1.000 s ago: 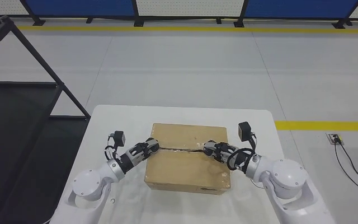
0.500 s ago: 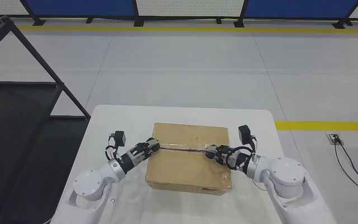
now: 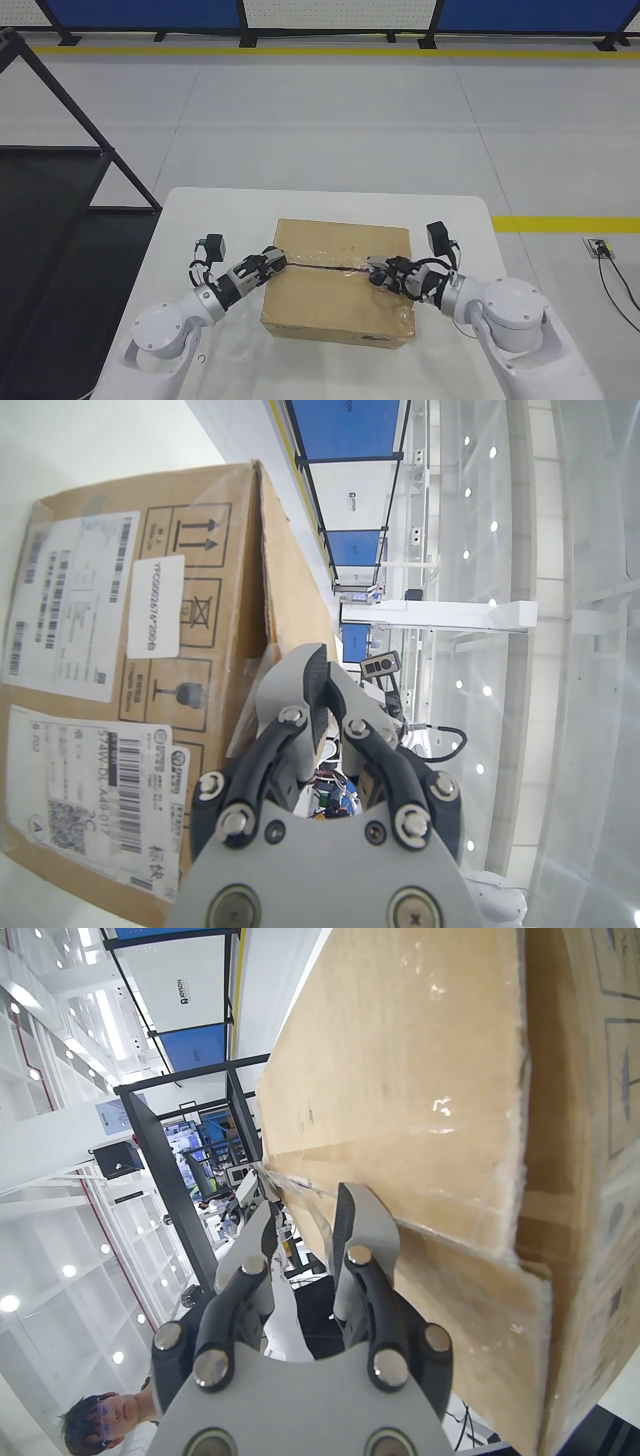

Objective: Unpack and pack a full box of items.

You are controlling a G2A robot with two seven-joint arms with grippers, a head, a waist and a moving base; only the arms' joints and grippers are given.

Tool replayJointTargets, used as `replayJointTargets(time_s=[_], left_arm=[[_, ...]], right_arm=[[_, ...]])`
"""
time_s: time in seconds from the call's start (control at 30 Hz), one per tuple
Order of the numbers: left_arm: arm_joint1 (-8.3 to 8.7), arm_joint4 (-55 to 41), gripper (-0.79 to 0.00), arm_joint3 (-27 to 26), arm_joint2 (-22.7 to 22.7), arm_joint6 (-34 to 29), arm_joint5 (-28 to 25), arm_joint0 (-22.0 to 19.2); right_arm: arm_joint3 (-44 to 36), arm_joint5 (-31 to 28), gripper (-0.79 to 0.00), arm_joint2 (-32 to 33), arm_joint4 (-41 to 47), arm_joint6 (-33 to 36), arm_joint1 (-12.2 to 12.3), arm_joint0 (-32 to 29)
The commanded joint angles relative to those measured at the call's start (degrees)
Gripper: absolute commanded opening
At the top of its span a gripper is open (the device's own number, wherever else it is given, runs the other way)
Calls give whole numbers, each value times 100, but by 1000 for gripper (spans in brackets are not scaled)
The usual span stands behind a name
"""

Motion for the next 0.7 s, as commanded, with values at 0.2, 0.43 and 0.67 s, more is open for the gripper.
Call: replayJointTargets(time_s=[0.2, 0.43, 0.67], left_arm=[[5, -16, -785, -8, 3, -1, -8, 9], [9, -31, -785, -18, -1, 10, -19, 12], [12, -73, -785, -22, -26, 36, -52, 20]], right_arm=[[-270, 39, -462, 159, -20, -163, 46, -103], [-431, 143, -277, 298, -94, -307, 90, -190], [-776, -1000, -197, 532, 347, -944, 50, -416]])
